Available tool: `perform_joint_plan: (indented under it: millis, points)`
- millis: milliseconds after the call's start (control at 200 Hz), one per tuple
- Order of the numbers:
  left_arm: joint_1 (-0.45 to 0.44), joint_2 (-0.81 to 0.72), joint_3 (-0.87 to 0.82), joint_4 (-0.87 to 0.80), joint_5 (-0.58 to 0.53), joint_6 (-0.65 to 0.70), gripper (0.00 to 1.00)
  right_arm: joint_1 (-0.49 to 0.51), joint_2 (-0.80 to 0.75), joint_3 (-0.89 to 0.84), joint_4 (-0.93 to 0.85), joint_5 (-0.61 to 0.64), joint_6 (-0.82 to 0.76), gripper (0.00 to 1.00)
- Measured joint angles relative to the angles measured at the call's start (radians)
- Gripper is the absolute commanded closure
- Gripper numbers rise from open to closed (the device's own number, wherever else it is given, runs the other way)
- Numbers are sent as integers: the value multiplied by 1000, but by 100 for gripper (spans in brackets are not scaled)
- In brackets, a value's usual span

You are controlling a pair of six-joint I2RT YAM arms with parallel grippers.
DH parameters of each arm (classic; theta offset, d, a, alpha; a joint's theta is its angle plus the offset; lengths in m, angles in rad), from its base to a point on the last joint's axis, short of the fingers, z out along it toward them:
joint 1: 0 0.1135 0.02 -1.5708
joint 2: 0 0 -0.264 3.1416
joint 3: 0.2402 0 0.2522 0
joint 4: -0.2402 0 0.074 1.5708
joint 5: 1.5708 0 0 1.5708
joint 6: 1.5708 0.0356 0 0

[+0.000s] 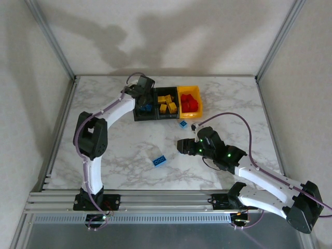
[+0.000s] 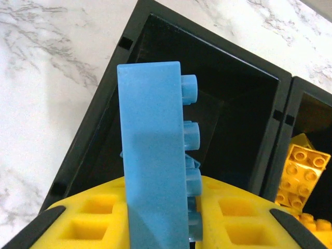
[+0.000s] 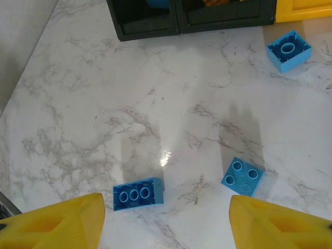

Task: Sort the legos into containers by color
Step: Place the lego in the container, then pick up the lego from the middle-left of the table.

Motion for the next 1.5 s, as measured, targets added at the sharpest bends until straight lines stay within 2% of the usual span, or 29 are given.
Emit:
perform_joint_plan:
  millis: [375, 621, 856, 1101, 1357, 1502]
  points:
    - [16, 109, 74, -5, 46, 26, 70, 0, 15, 2, 0, 1, 0, 35]
    - [16, 137, 76, -6, 56, 32, 51, 0, 19, 6, 0, 1, 0, 35]
    - [14, 126, 72, -5, 57, 32, 49, 0, 19, 6, 0, 1, 0, 35]
    - [-38, -72, -60, 5, 74, 32, 44, 0, 13, 24, -11, 9, -1, 34]
    - [-199, -322, -319, 42, 105, 13, 42, 0, -13, 32, -65, 25, -4, 34]
    - [-270, -380, -425, 20, 138, 21, 35, 0, -59, 32, -106, 28, -8, 33]
